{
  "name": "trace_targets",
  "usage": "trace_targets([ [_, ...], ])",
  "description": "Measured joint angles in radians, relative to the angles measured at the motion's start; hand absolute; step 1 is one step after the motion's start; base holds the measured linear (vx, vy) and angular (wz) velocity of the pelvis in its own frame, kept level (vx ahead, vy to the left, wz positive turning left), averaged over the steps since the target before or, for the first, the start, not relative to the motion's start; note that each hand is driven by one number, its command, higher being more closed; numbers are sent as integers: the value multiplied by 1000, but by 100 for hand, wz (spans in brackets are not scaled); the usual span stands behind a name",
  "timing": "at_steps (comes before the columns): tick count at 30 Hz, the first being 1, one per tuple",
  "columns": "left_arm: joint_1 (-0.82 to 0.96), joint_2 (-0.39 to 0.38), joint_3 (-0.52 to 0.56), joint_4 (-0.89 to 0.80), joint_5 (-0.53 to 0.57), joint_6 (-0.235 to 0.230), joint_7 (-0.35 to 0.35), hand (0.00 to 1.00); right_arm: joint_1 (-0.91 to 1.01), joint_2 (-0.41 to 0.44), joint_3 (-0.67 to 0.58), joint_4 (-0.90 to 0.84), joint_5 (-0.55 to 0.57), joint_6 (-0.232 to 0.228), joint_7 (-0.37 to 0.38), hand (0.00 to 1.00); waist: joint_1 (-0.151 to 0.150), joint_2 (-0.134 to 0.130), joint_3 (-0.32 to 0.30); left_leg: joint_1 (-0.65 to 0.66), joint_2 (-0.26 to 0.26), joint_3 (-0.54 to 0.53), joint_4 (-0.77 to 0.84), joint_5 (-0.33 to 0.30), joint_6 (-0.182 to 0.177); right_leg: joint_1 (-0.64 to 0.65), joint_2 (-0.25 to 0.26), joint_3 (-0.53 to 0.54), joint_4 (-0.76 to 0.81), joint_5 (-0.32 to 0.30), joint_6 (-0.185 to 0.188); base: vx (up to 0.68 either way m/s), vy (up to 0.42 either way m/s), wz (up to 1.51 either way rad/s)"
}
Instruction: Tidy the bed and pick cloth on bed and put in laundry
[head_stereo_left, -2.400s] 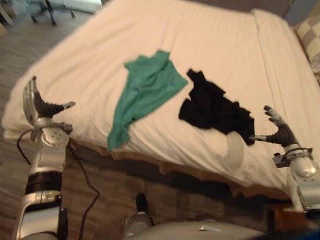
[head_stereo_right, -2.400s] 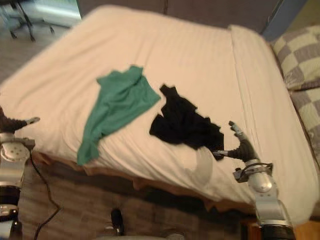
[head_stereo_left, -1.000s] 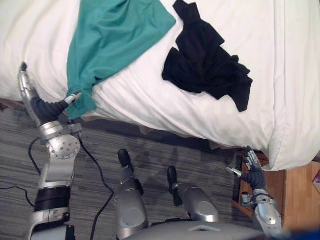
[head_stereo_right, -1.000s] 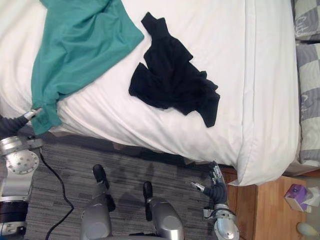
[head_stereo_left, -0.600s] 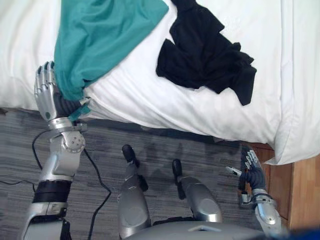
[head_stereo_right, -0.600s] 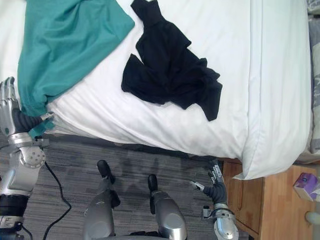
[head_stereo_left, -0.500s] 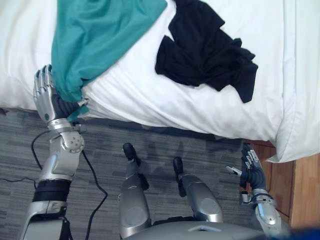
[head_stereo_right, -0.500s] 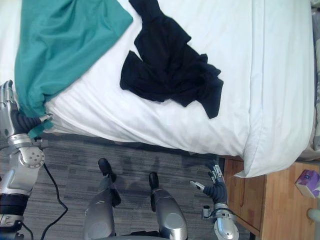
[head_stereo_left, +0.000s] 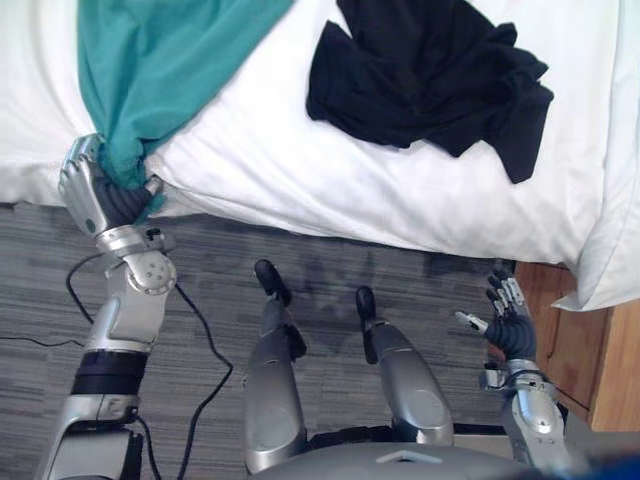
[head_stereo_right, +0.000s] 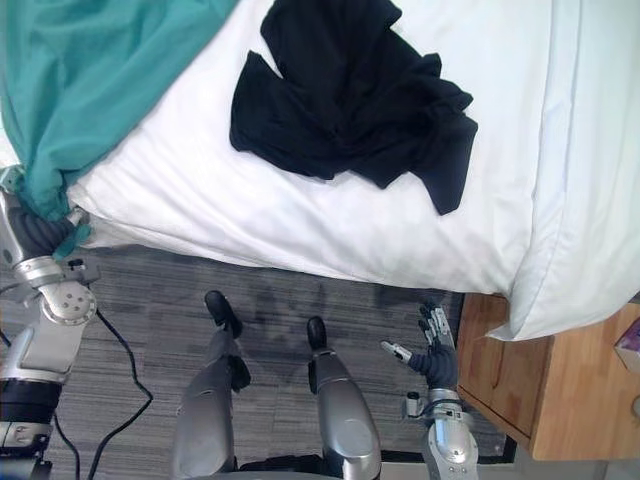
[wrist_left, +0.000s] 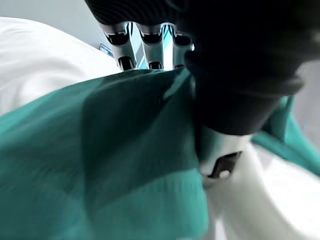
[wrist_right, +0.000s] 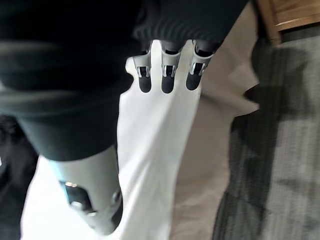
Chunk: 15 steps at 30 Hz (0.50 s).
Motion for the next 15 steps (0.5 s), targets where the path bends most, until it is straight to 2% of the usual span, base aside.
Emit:
trace_targets([
  [2, 0, -4, 0, -26, -1, -2, -2, 100, 0, 0, 0, -18, -1, 2, 0, 0, 0, 0, 0, 0, 0, 0, 0, 0, 0, 0, -1, 0, 0, 0, 0, 0, 0, 0],
  [7, -1, -6, 0, -74, -30, -54, -46, 100, 42, 0, -1, -57, -1, 8, 0, 0, 2, 9, 6, 8, -2, 2, 0, 0, 0, 2, -3, -1, 8, -1, -1, -3, 1, -1],
  [13, -32, -1, 18, -139, -36, -138, -98, 100, 74, 0, -10, -63, -7, 9, 3, 0, 2, 35, -2, 39, -3, 7, 0, 0, 1, 28, -5, -4, 11, -4, -4, -5, 0, -2],
  [15, -180, 69, 20, -137, -73, -148, -158, 100, 73, -7, -22, -66, -15, 9, 12, 0, 4, 42, -7, 64, -4, 10, 0, 1, 1, 50, -6, -3, 18, -4, -4, -32, 5, -3],
])
